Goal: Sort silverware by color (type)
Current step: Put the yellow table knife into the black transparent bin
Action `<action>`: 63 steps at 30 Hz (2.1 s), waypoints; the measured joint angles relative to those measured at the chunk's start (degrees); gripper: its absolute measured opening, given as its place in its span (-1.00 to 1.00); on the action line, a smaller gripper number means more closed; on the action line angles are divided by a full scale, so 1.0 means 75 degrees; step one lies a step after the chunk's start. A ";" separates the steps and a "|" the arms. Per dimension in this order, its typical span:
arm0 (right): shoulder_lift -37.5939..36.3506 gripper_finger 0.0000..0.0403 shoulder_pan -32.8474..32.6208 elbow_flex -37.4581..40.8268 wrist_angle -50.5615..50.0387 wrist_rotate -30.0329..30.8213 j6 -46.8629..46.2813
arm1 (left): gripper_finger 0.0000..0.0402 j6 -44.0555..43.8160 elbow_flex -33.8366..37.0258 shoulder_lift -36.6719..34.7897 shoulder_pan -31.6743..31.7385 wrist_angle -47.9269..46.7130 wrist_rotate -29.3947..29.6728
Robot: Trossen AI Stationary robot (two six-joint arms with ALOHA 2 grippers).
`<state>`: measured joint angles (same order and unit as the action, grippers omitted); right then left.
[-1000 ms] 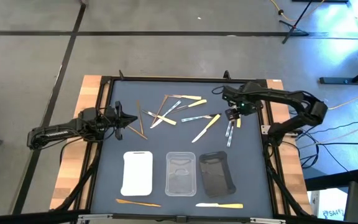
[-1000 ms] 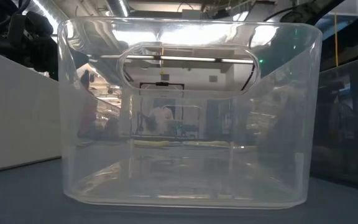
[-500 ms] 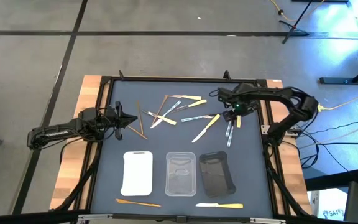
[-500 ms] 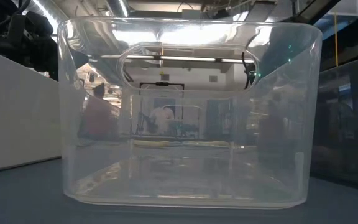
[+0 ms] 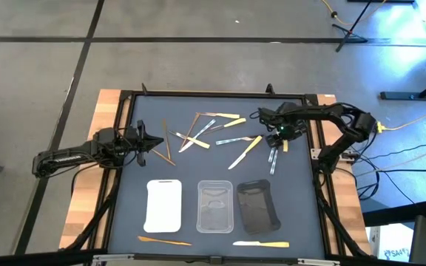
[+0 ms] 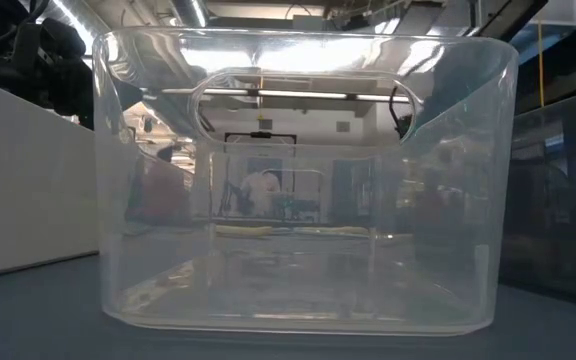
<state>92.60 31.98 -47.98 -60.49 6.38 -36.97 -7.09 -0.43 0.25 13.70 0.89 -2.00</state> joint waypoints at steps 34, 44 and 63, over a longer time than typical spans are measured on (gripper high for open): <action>-0.0033 -0.43 -0.0005 0.0565 0.0752 -0.0360 0.0000 | -0.98 0.0000 -0.0002 0.0000 0.0001 0.0000 0.0003; -0.0030 -0.43 -0.0014 0.0571 0.0784 -0.0348 0.0000 | -0.98 0.0000 0.0000 0.0000 0.0001 0.0000 0.0001; -0.0094 -0.43 -0.0016 0.0304 0.0403 -0.0197 0.0000 | -0.98 0.0000 0.0001 0.0000 -0.0001 0.0000 0.0000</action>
<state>91.90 31.86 -45.70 -57.46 4.90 -36.97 -7.09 -0.43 0.25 13.70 0.89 -2.00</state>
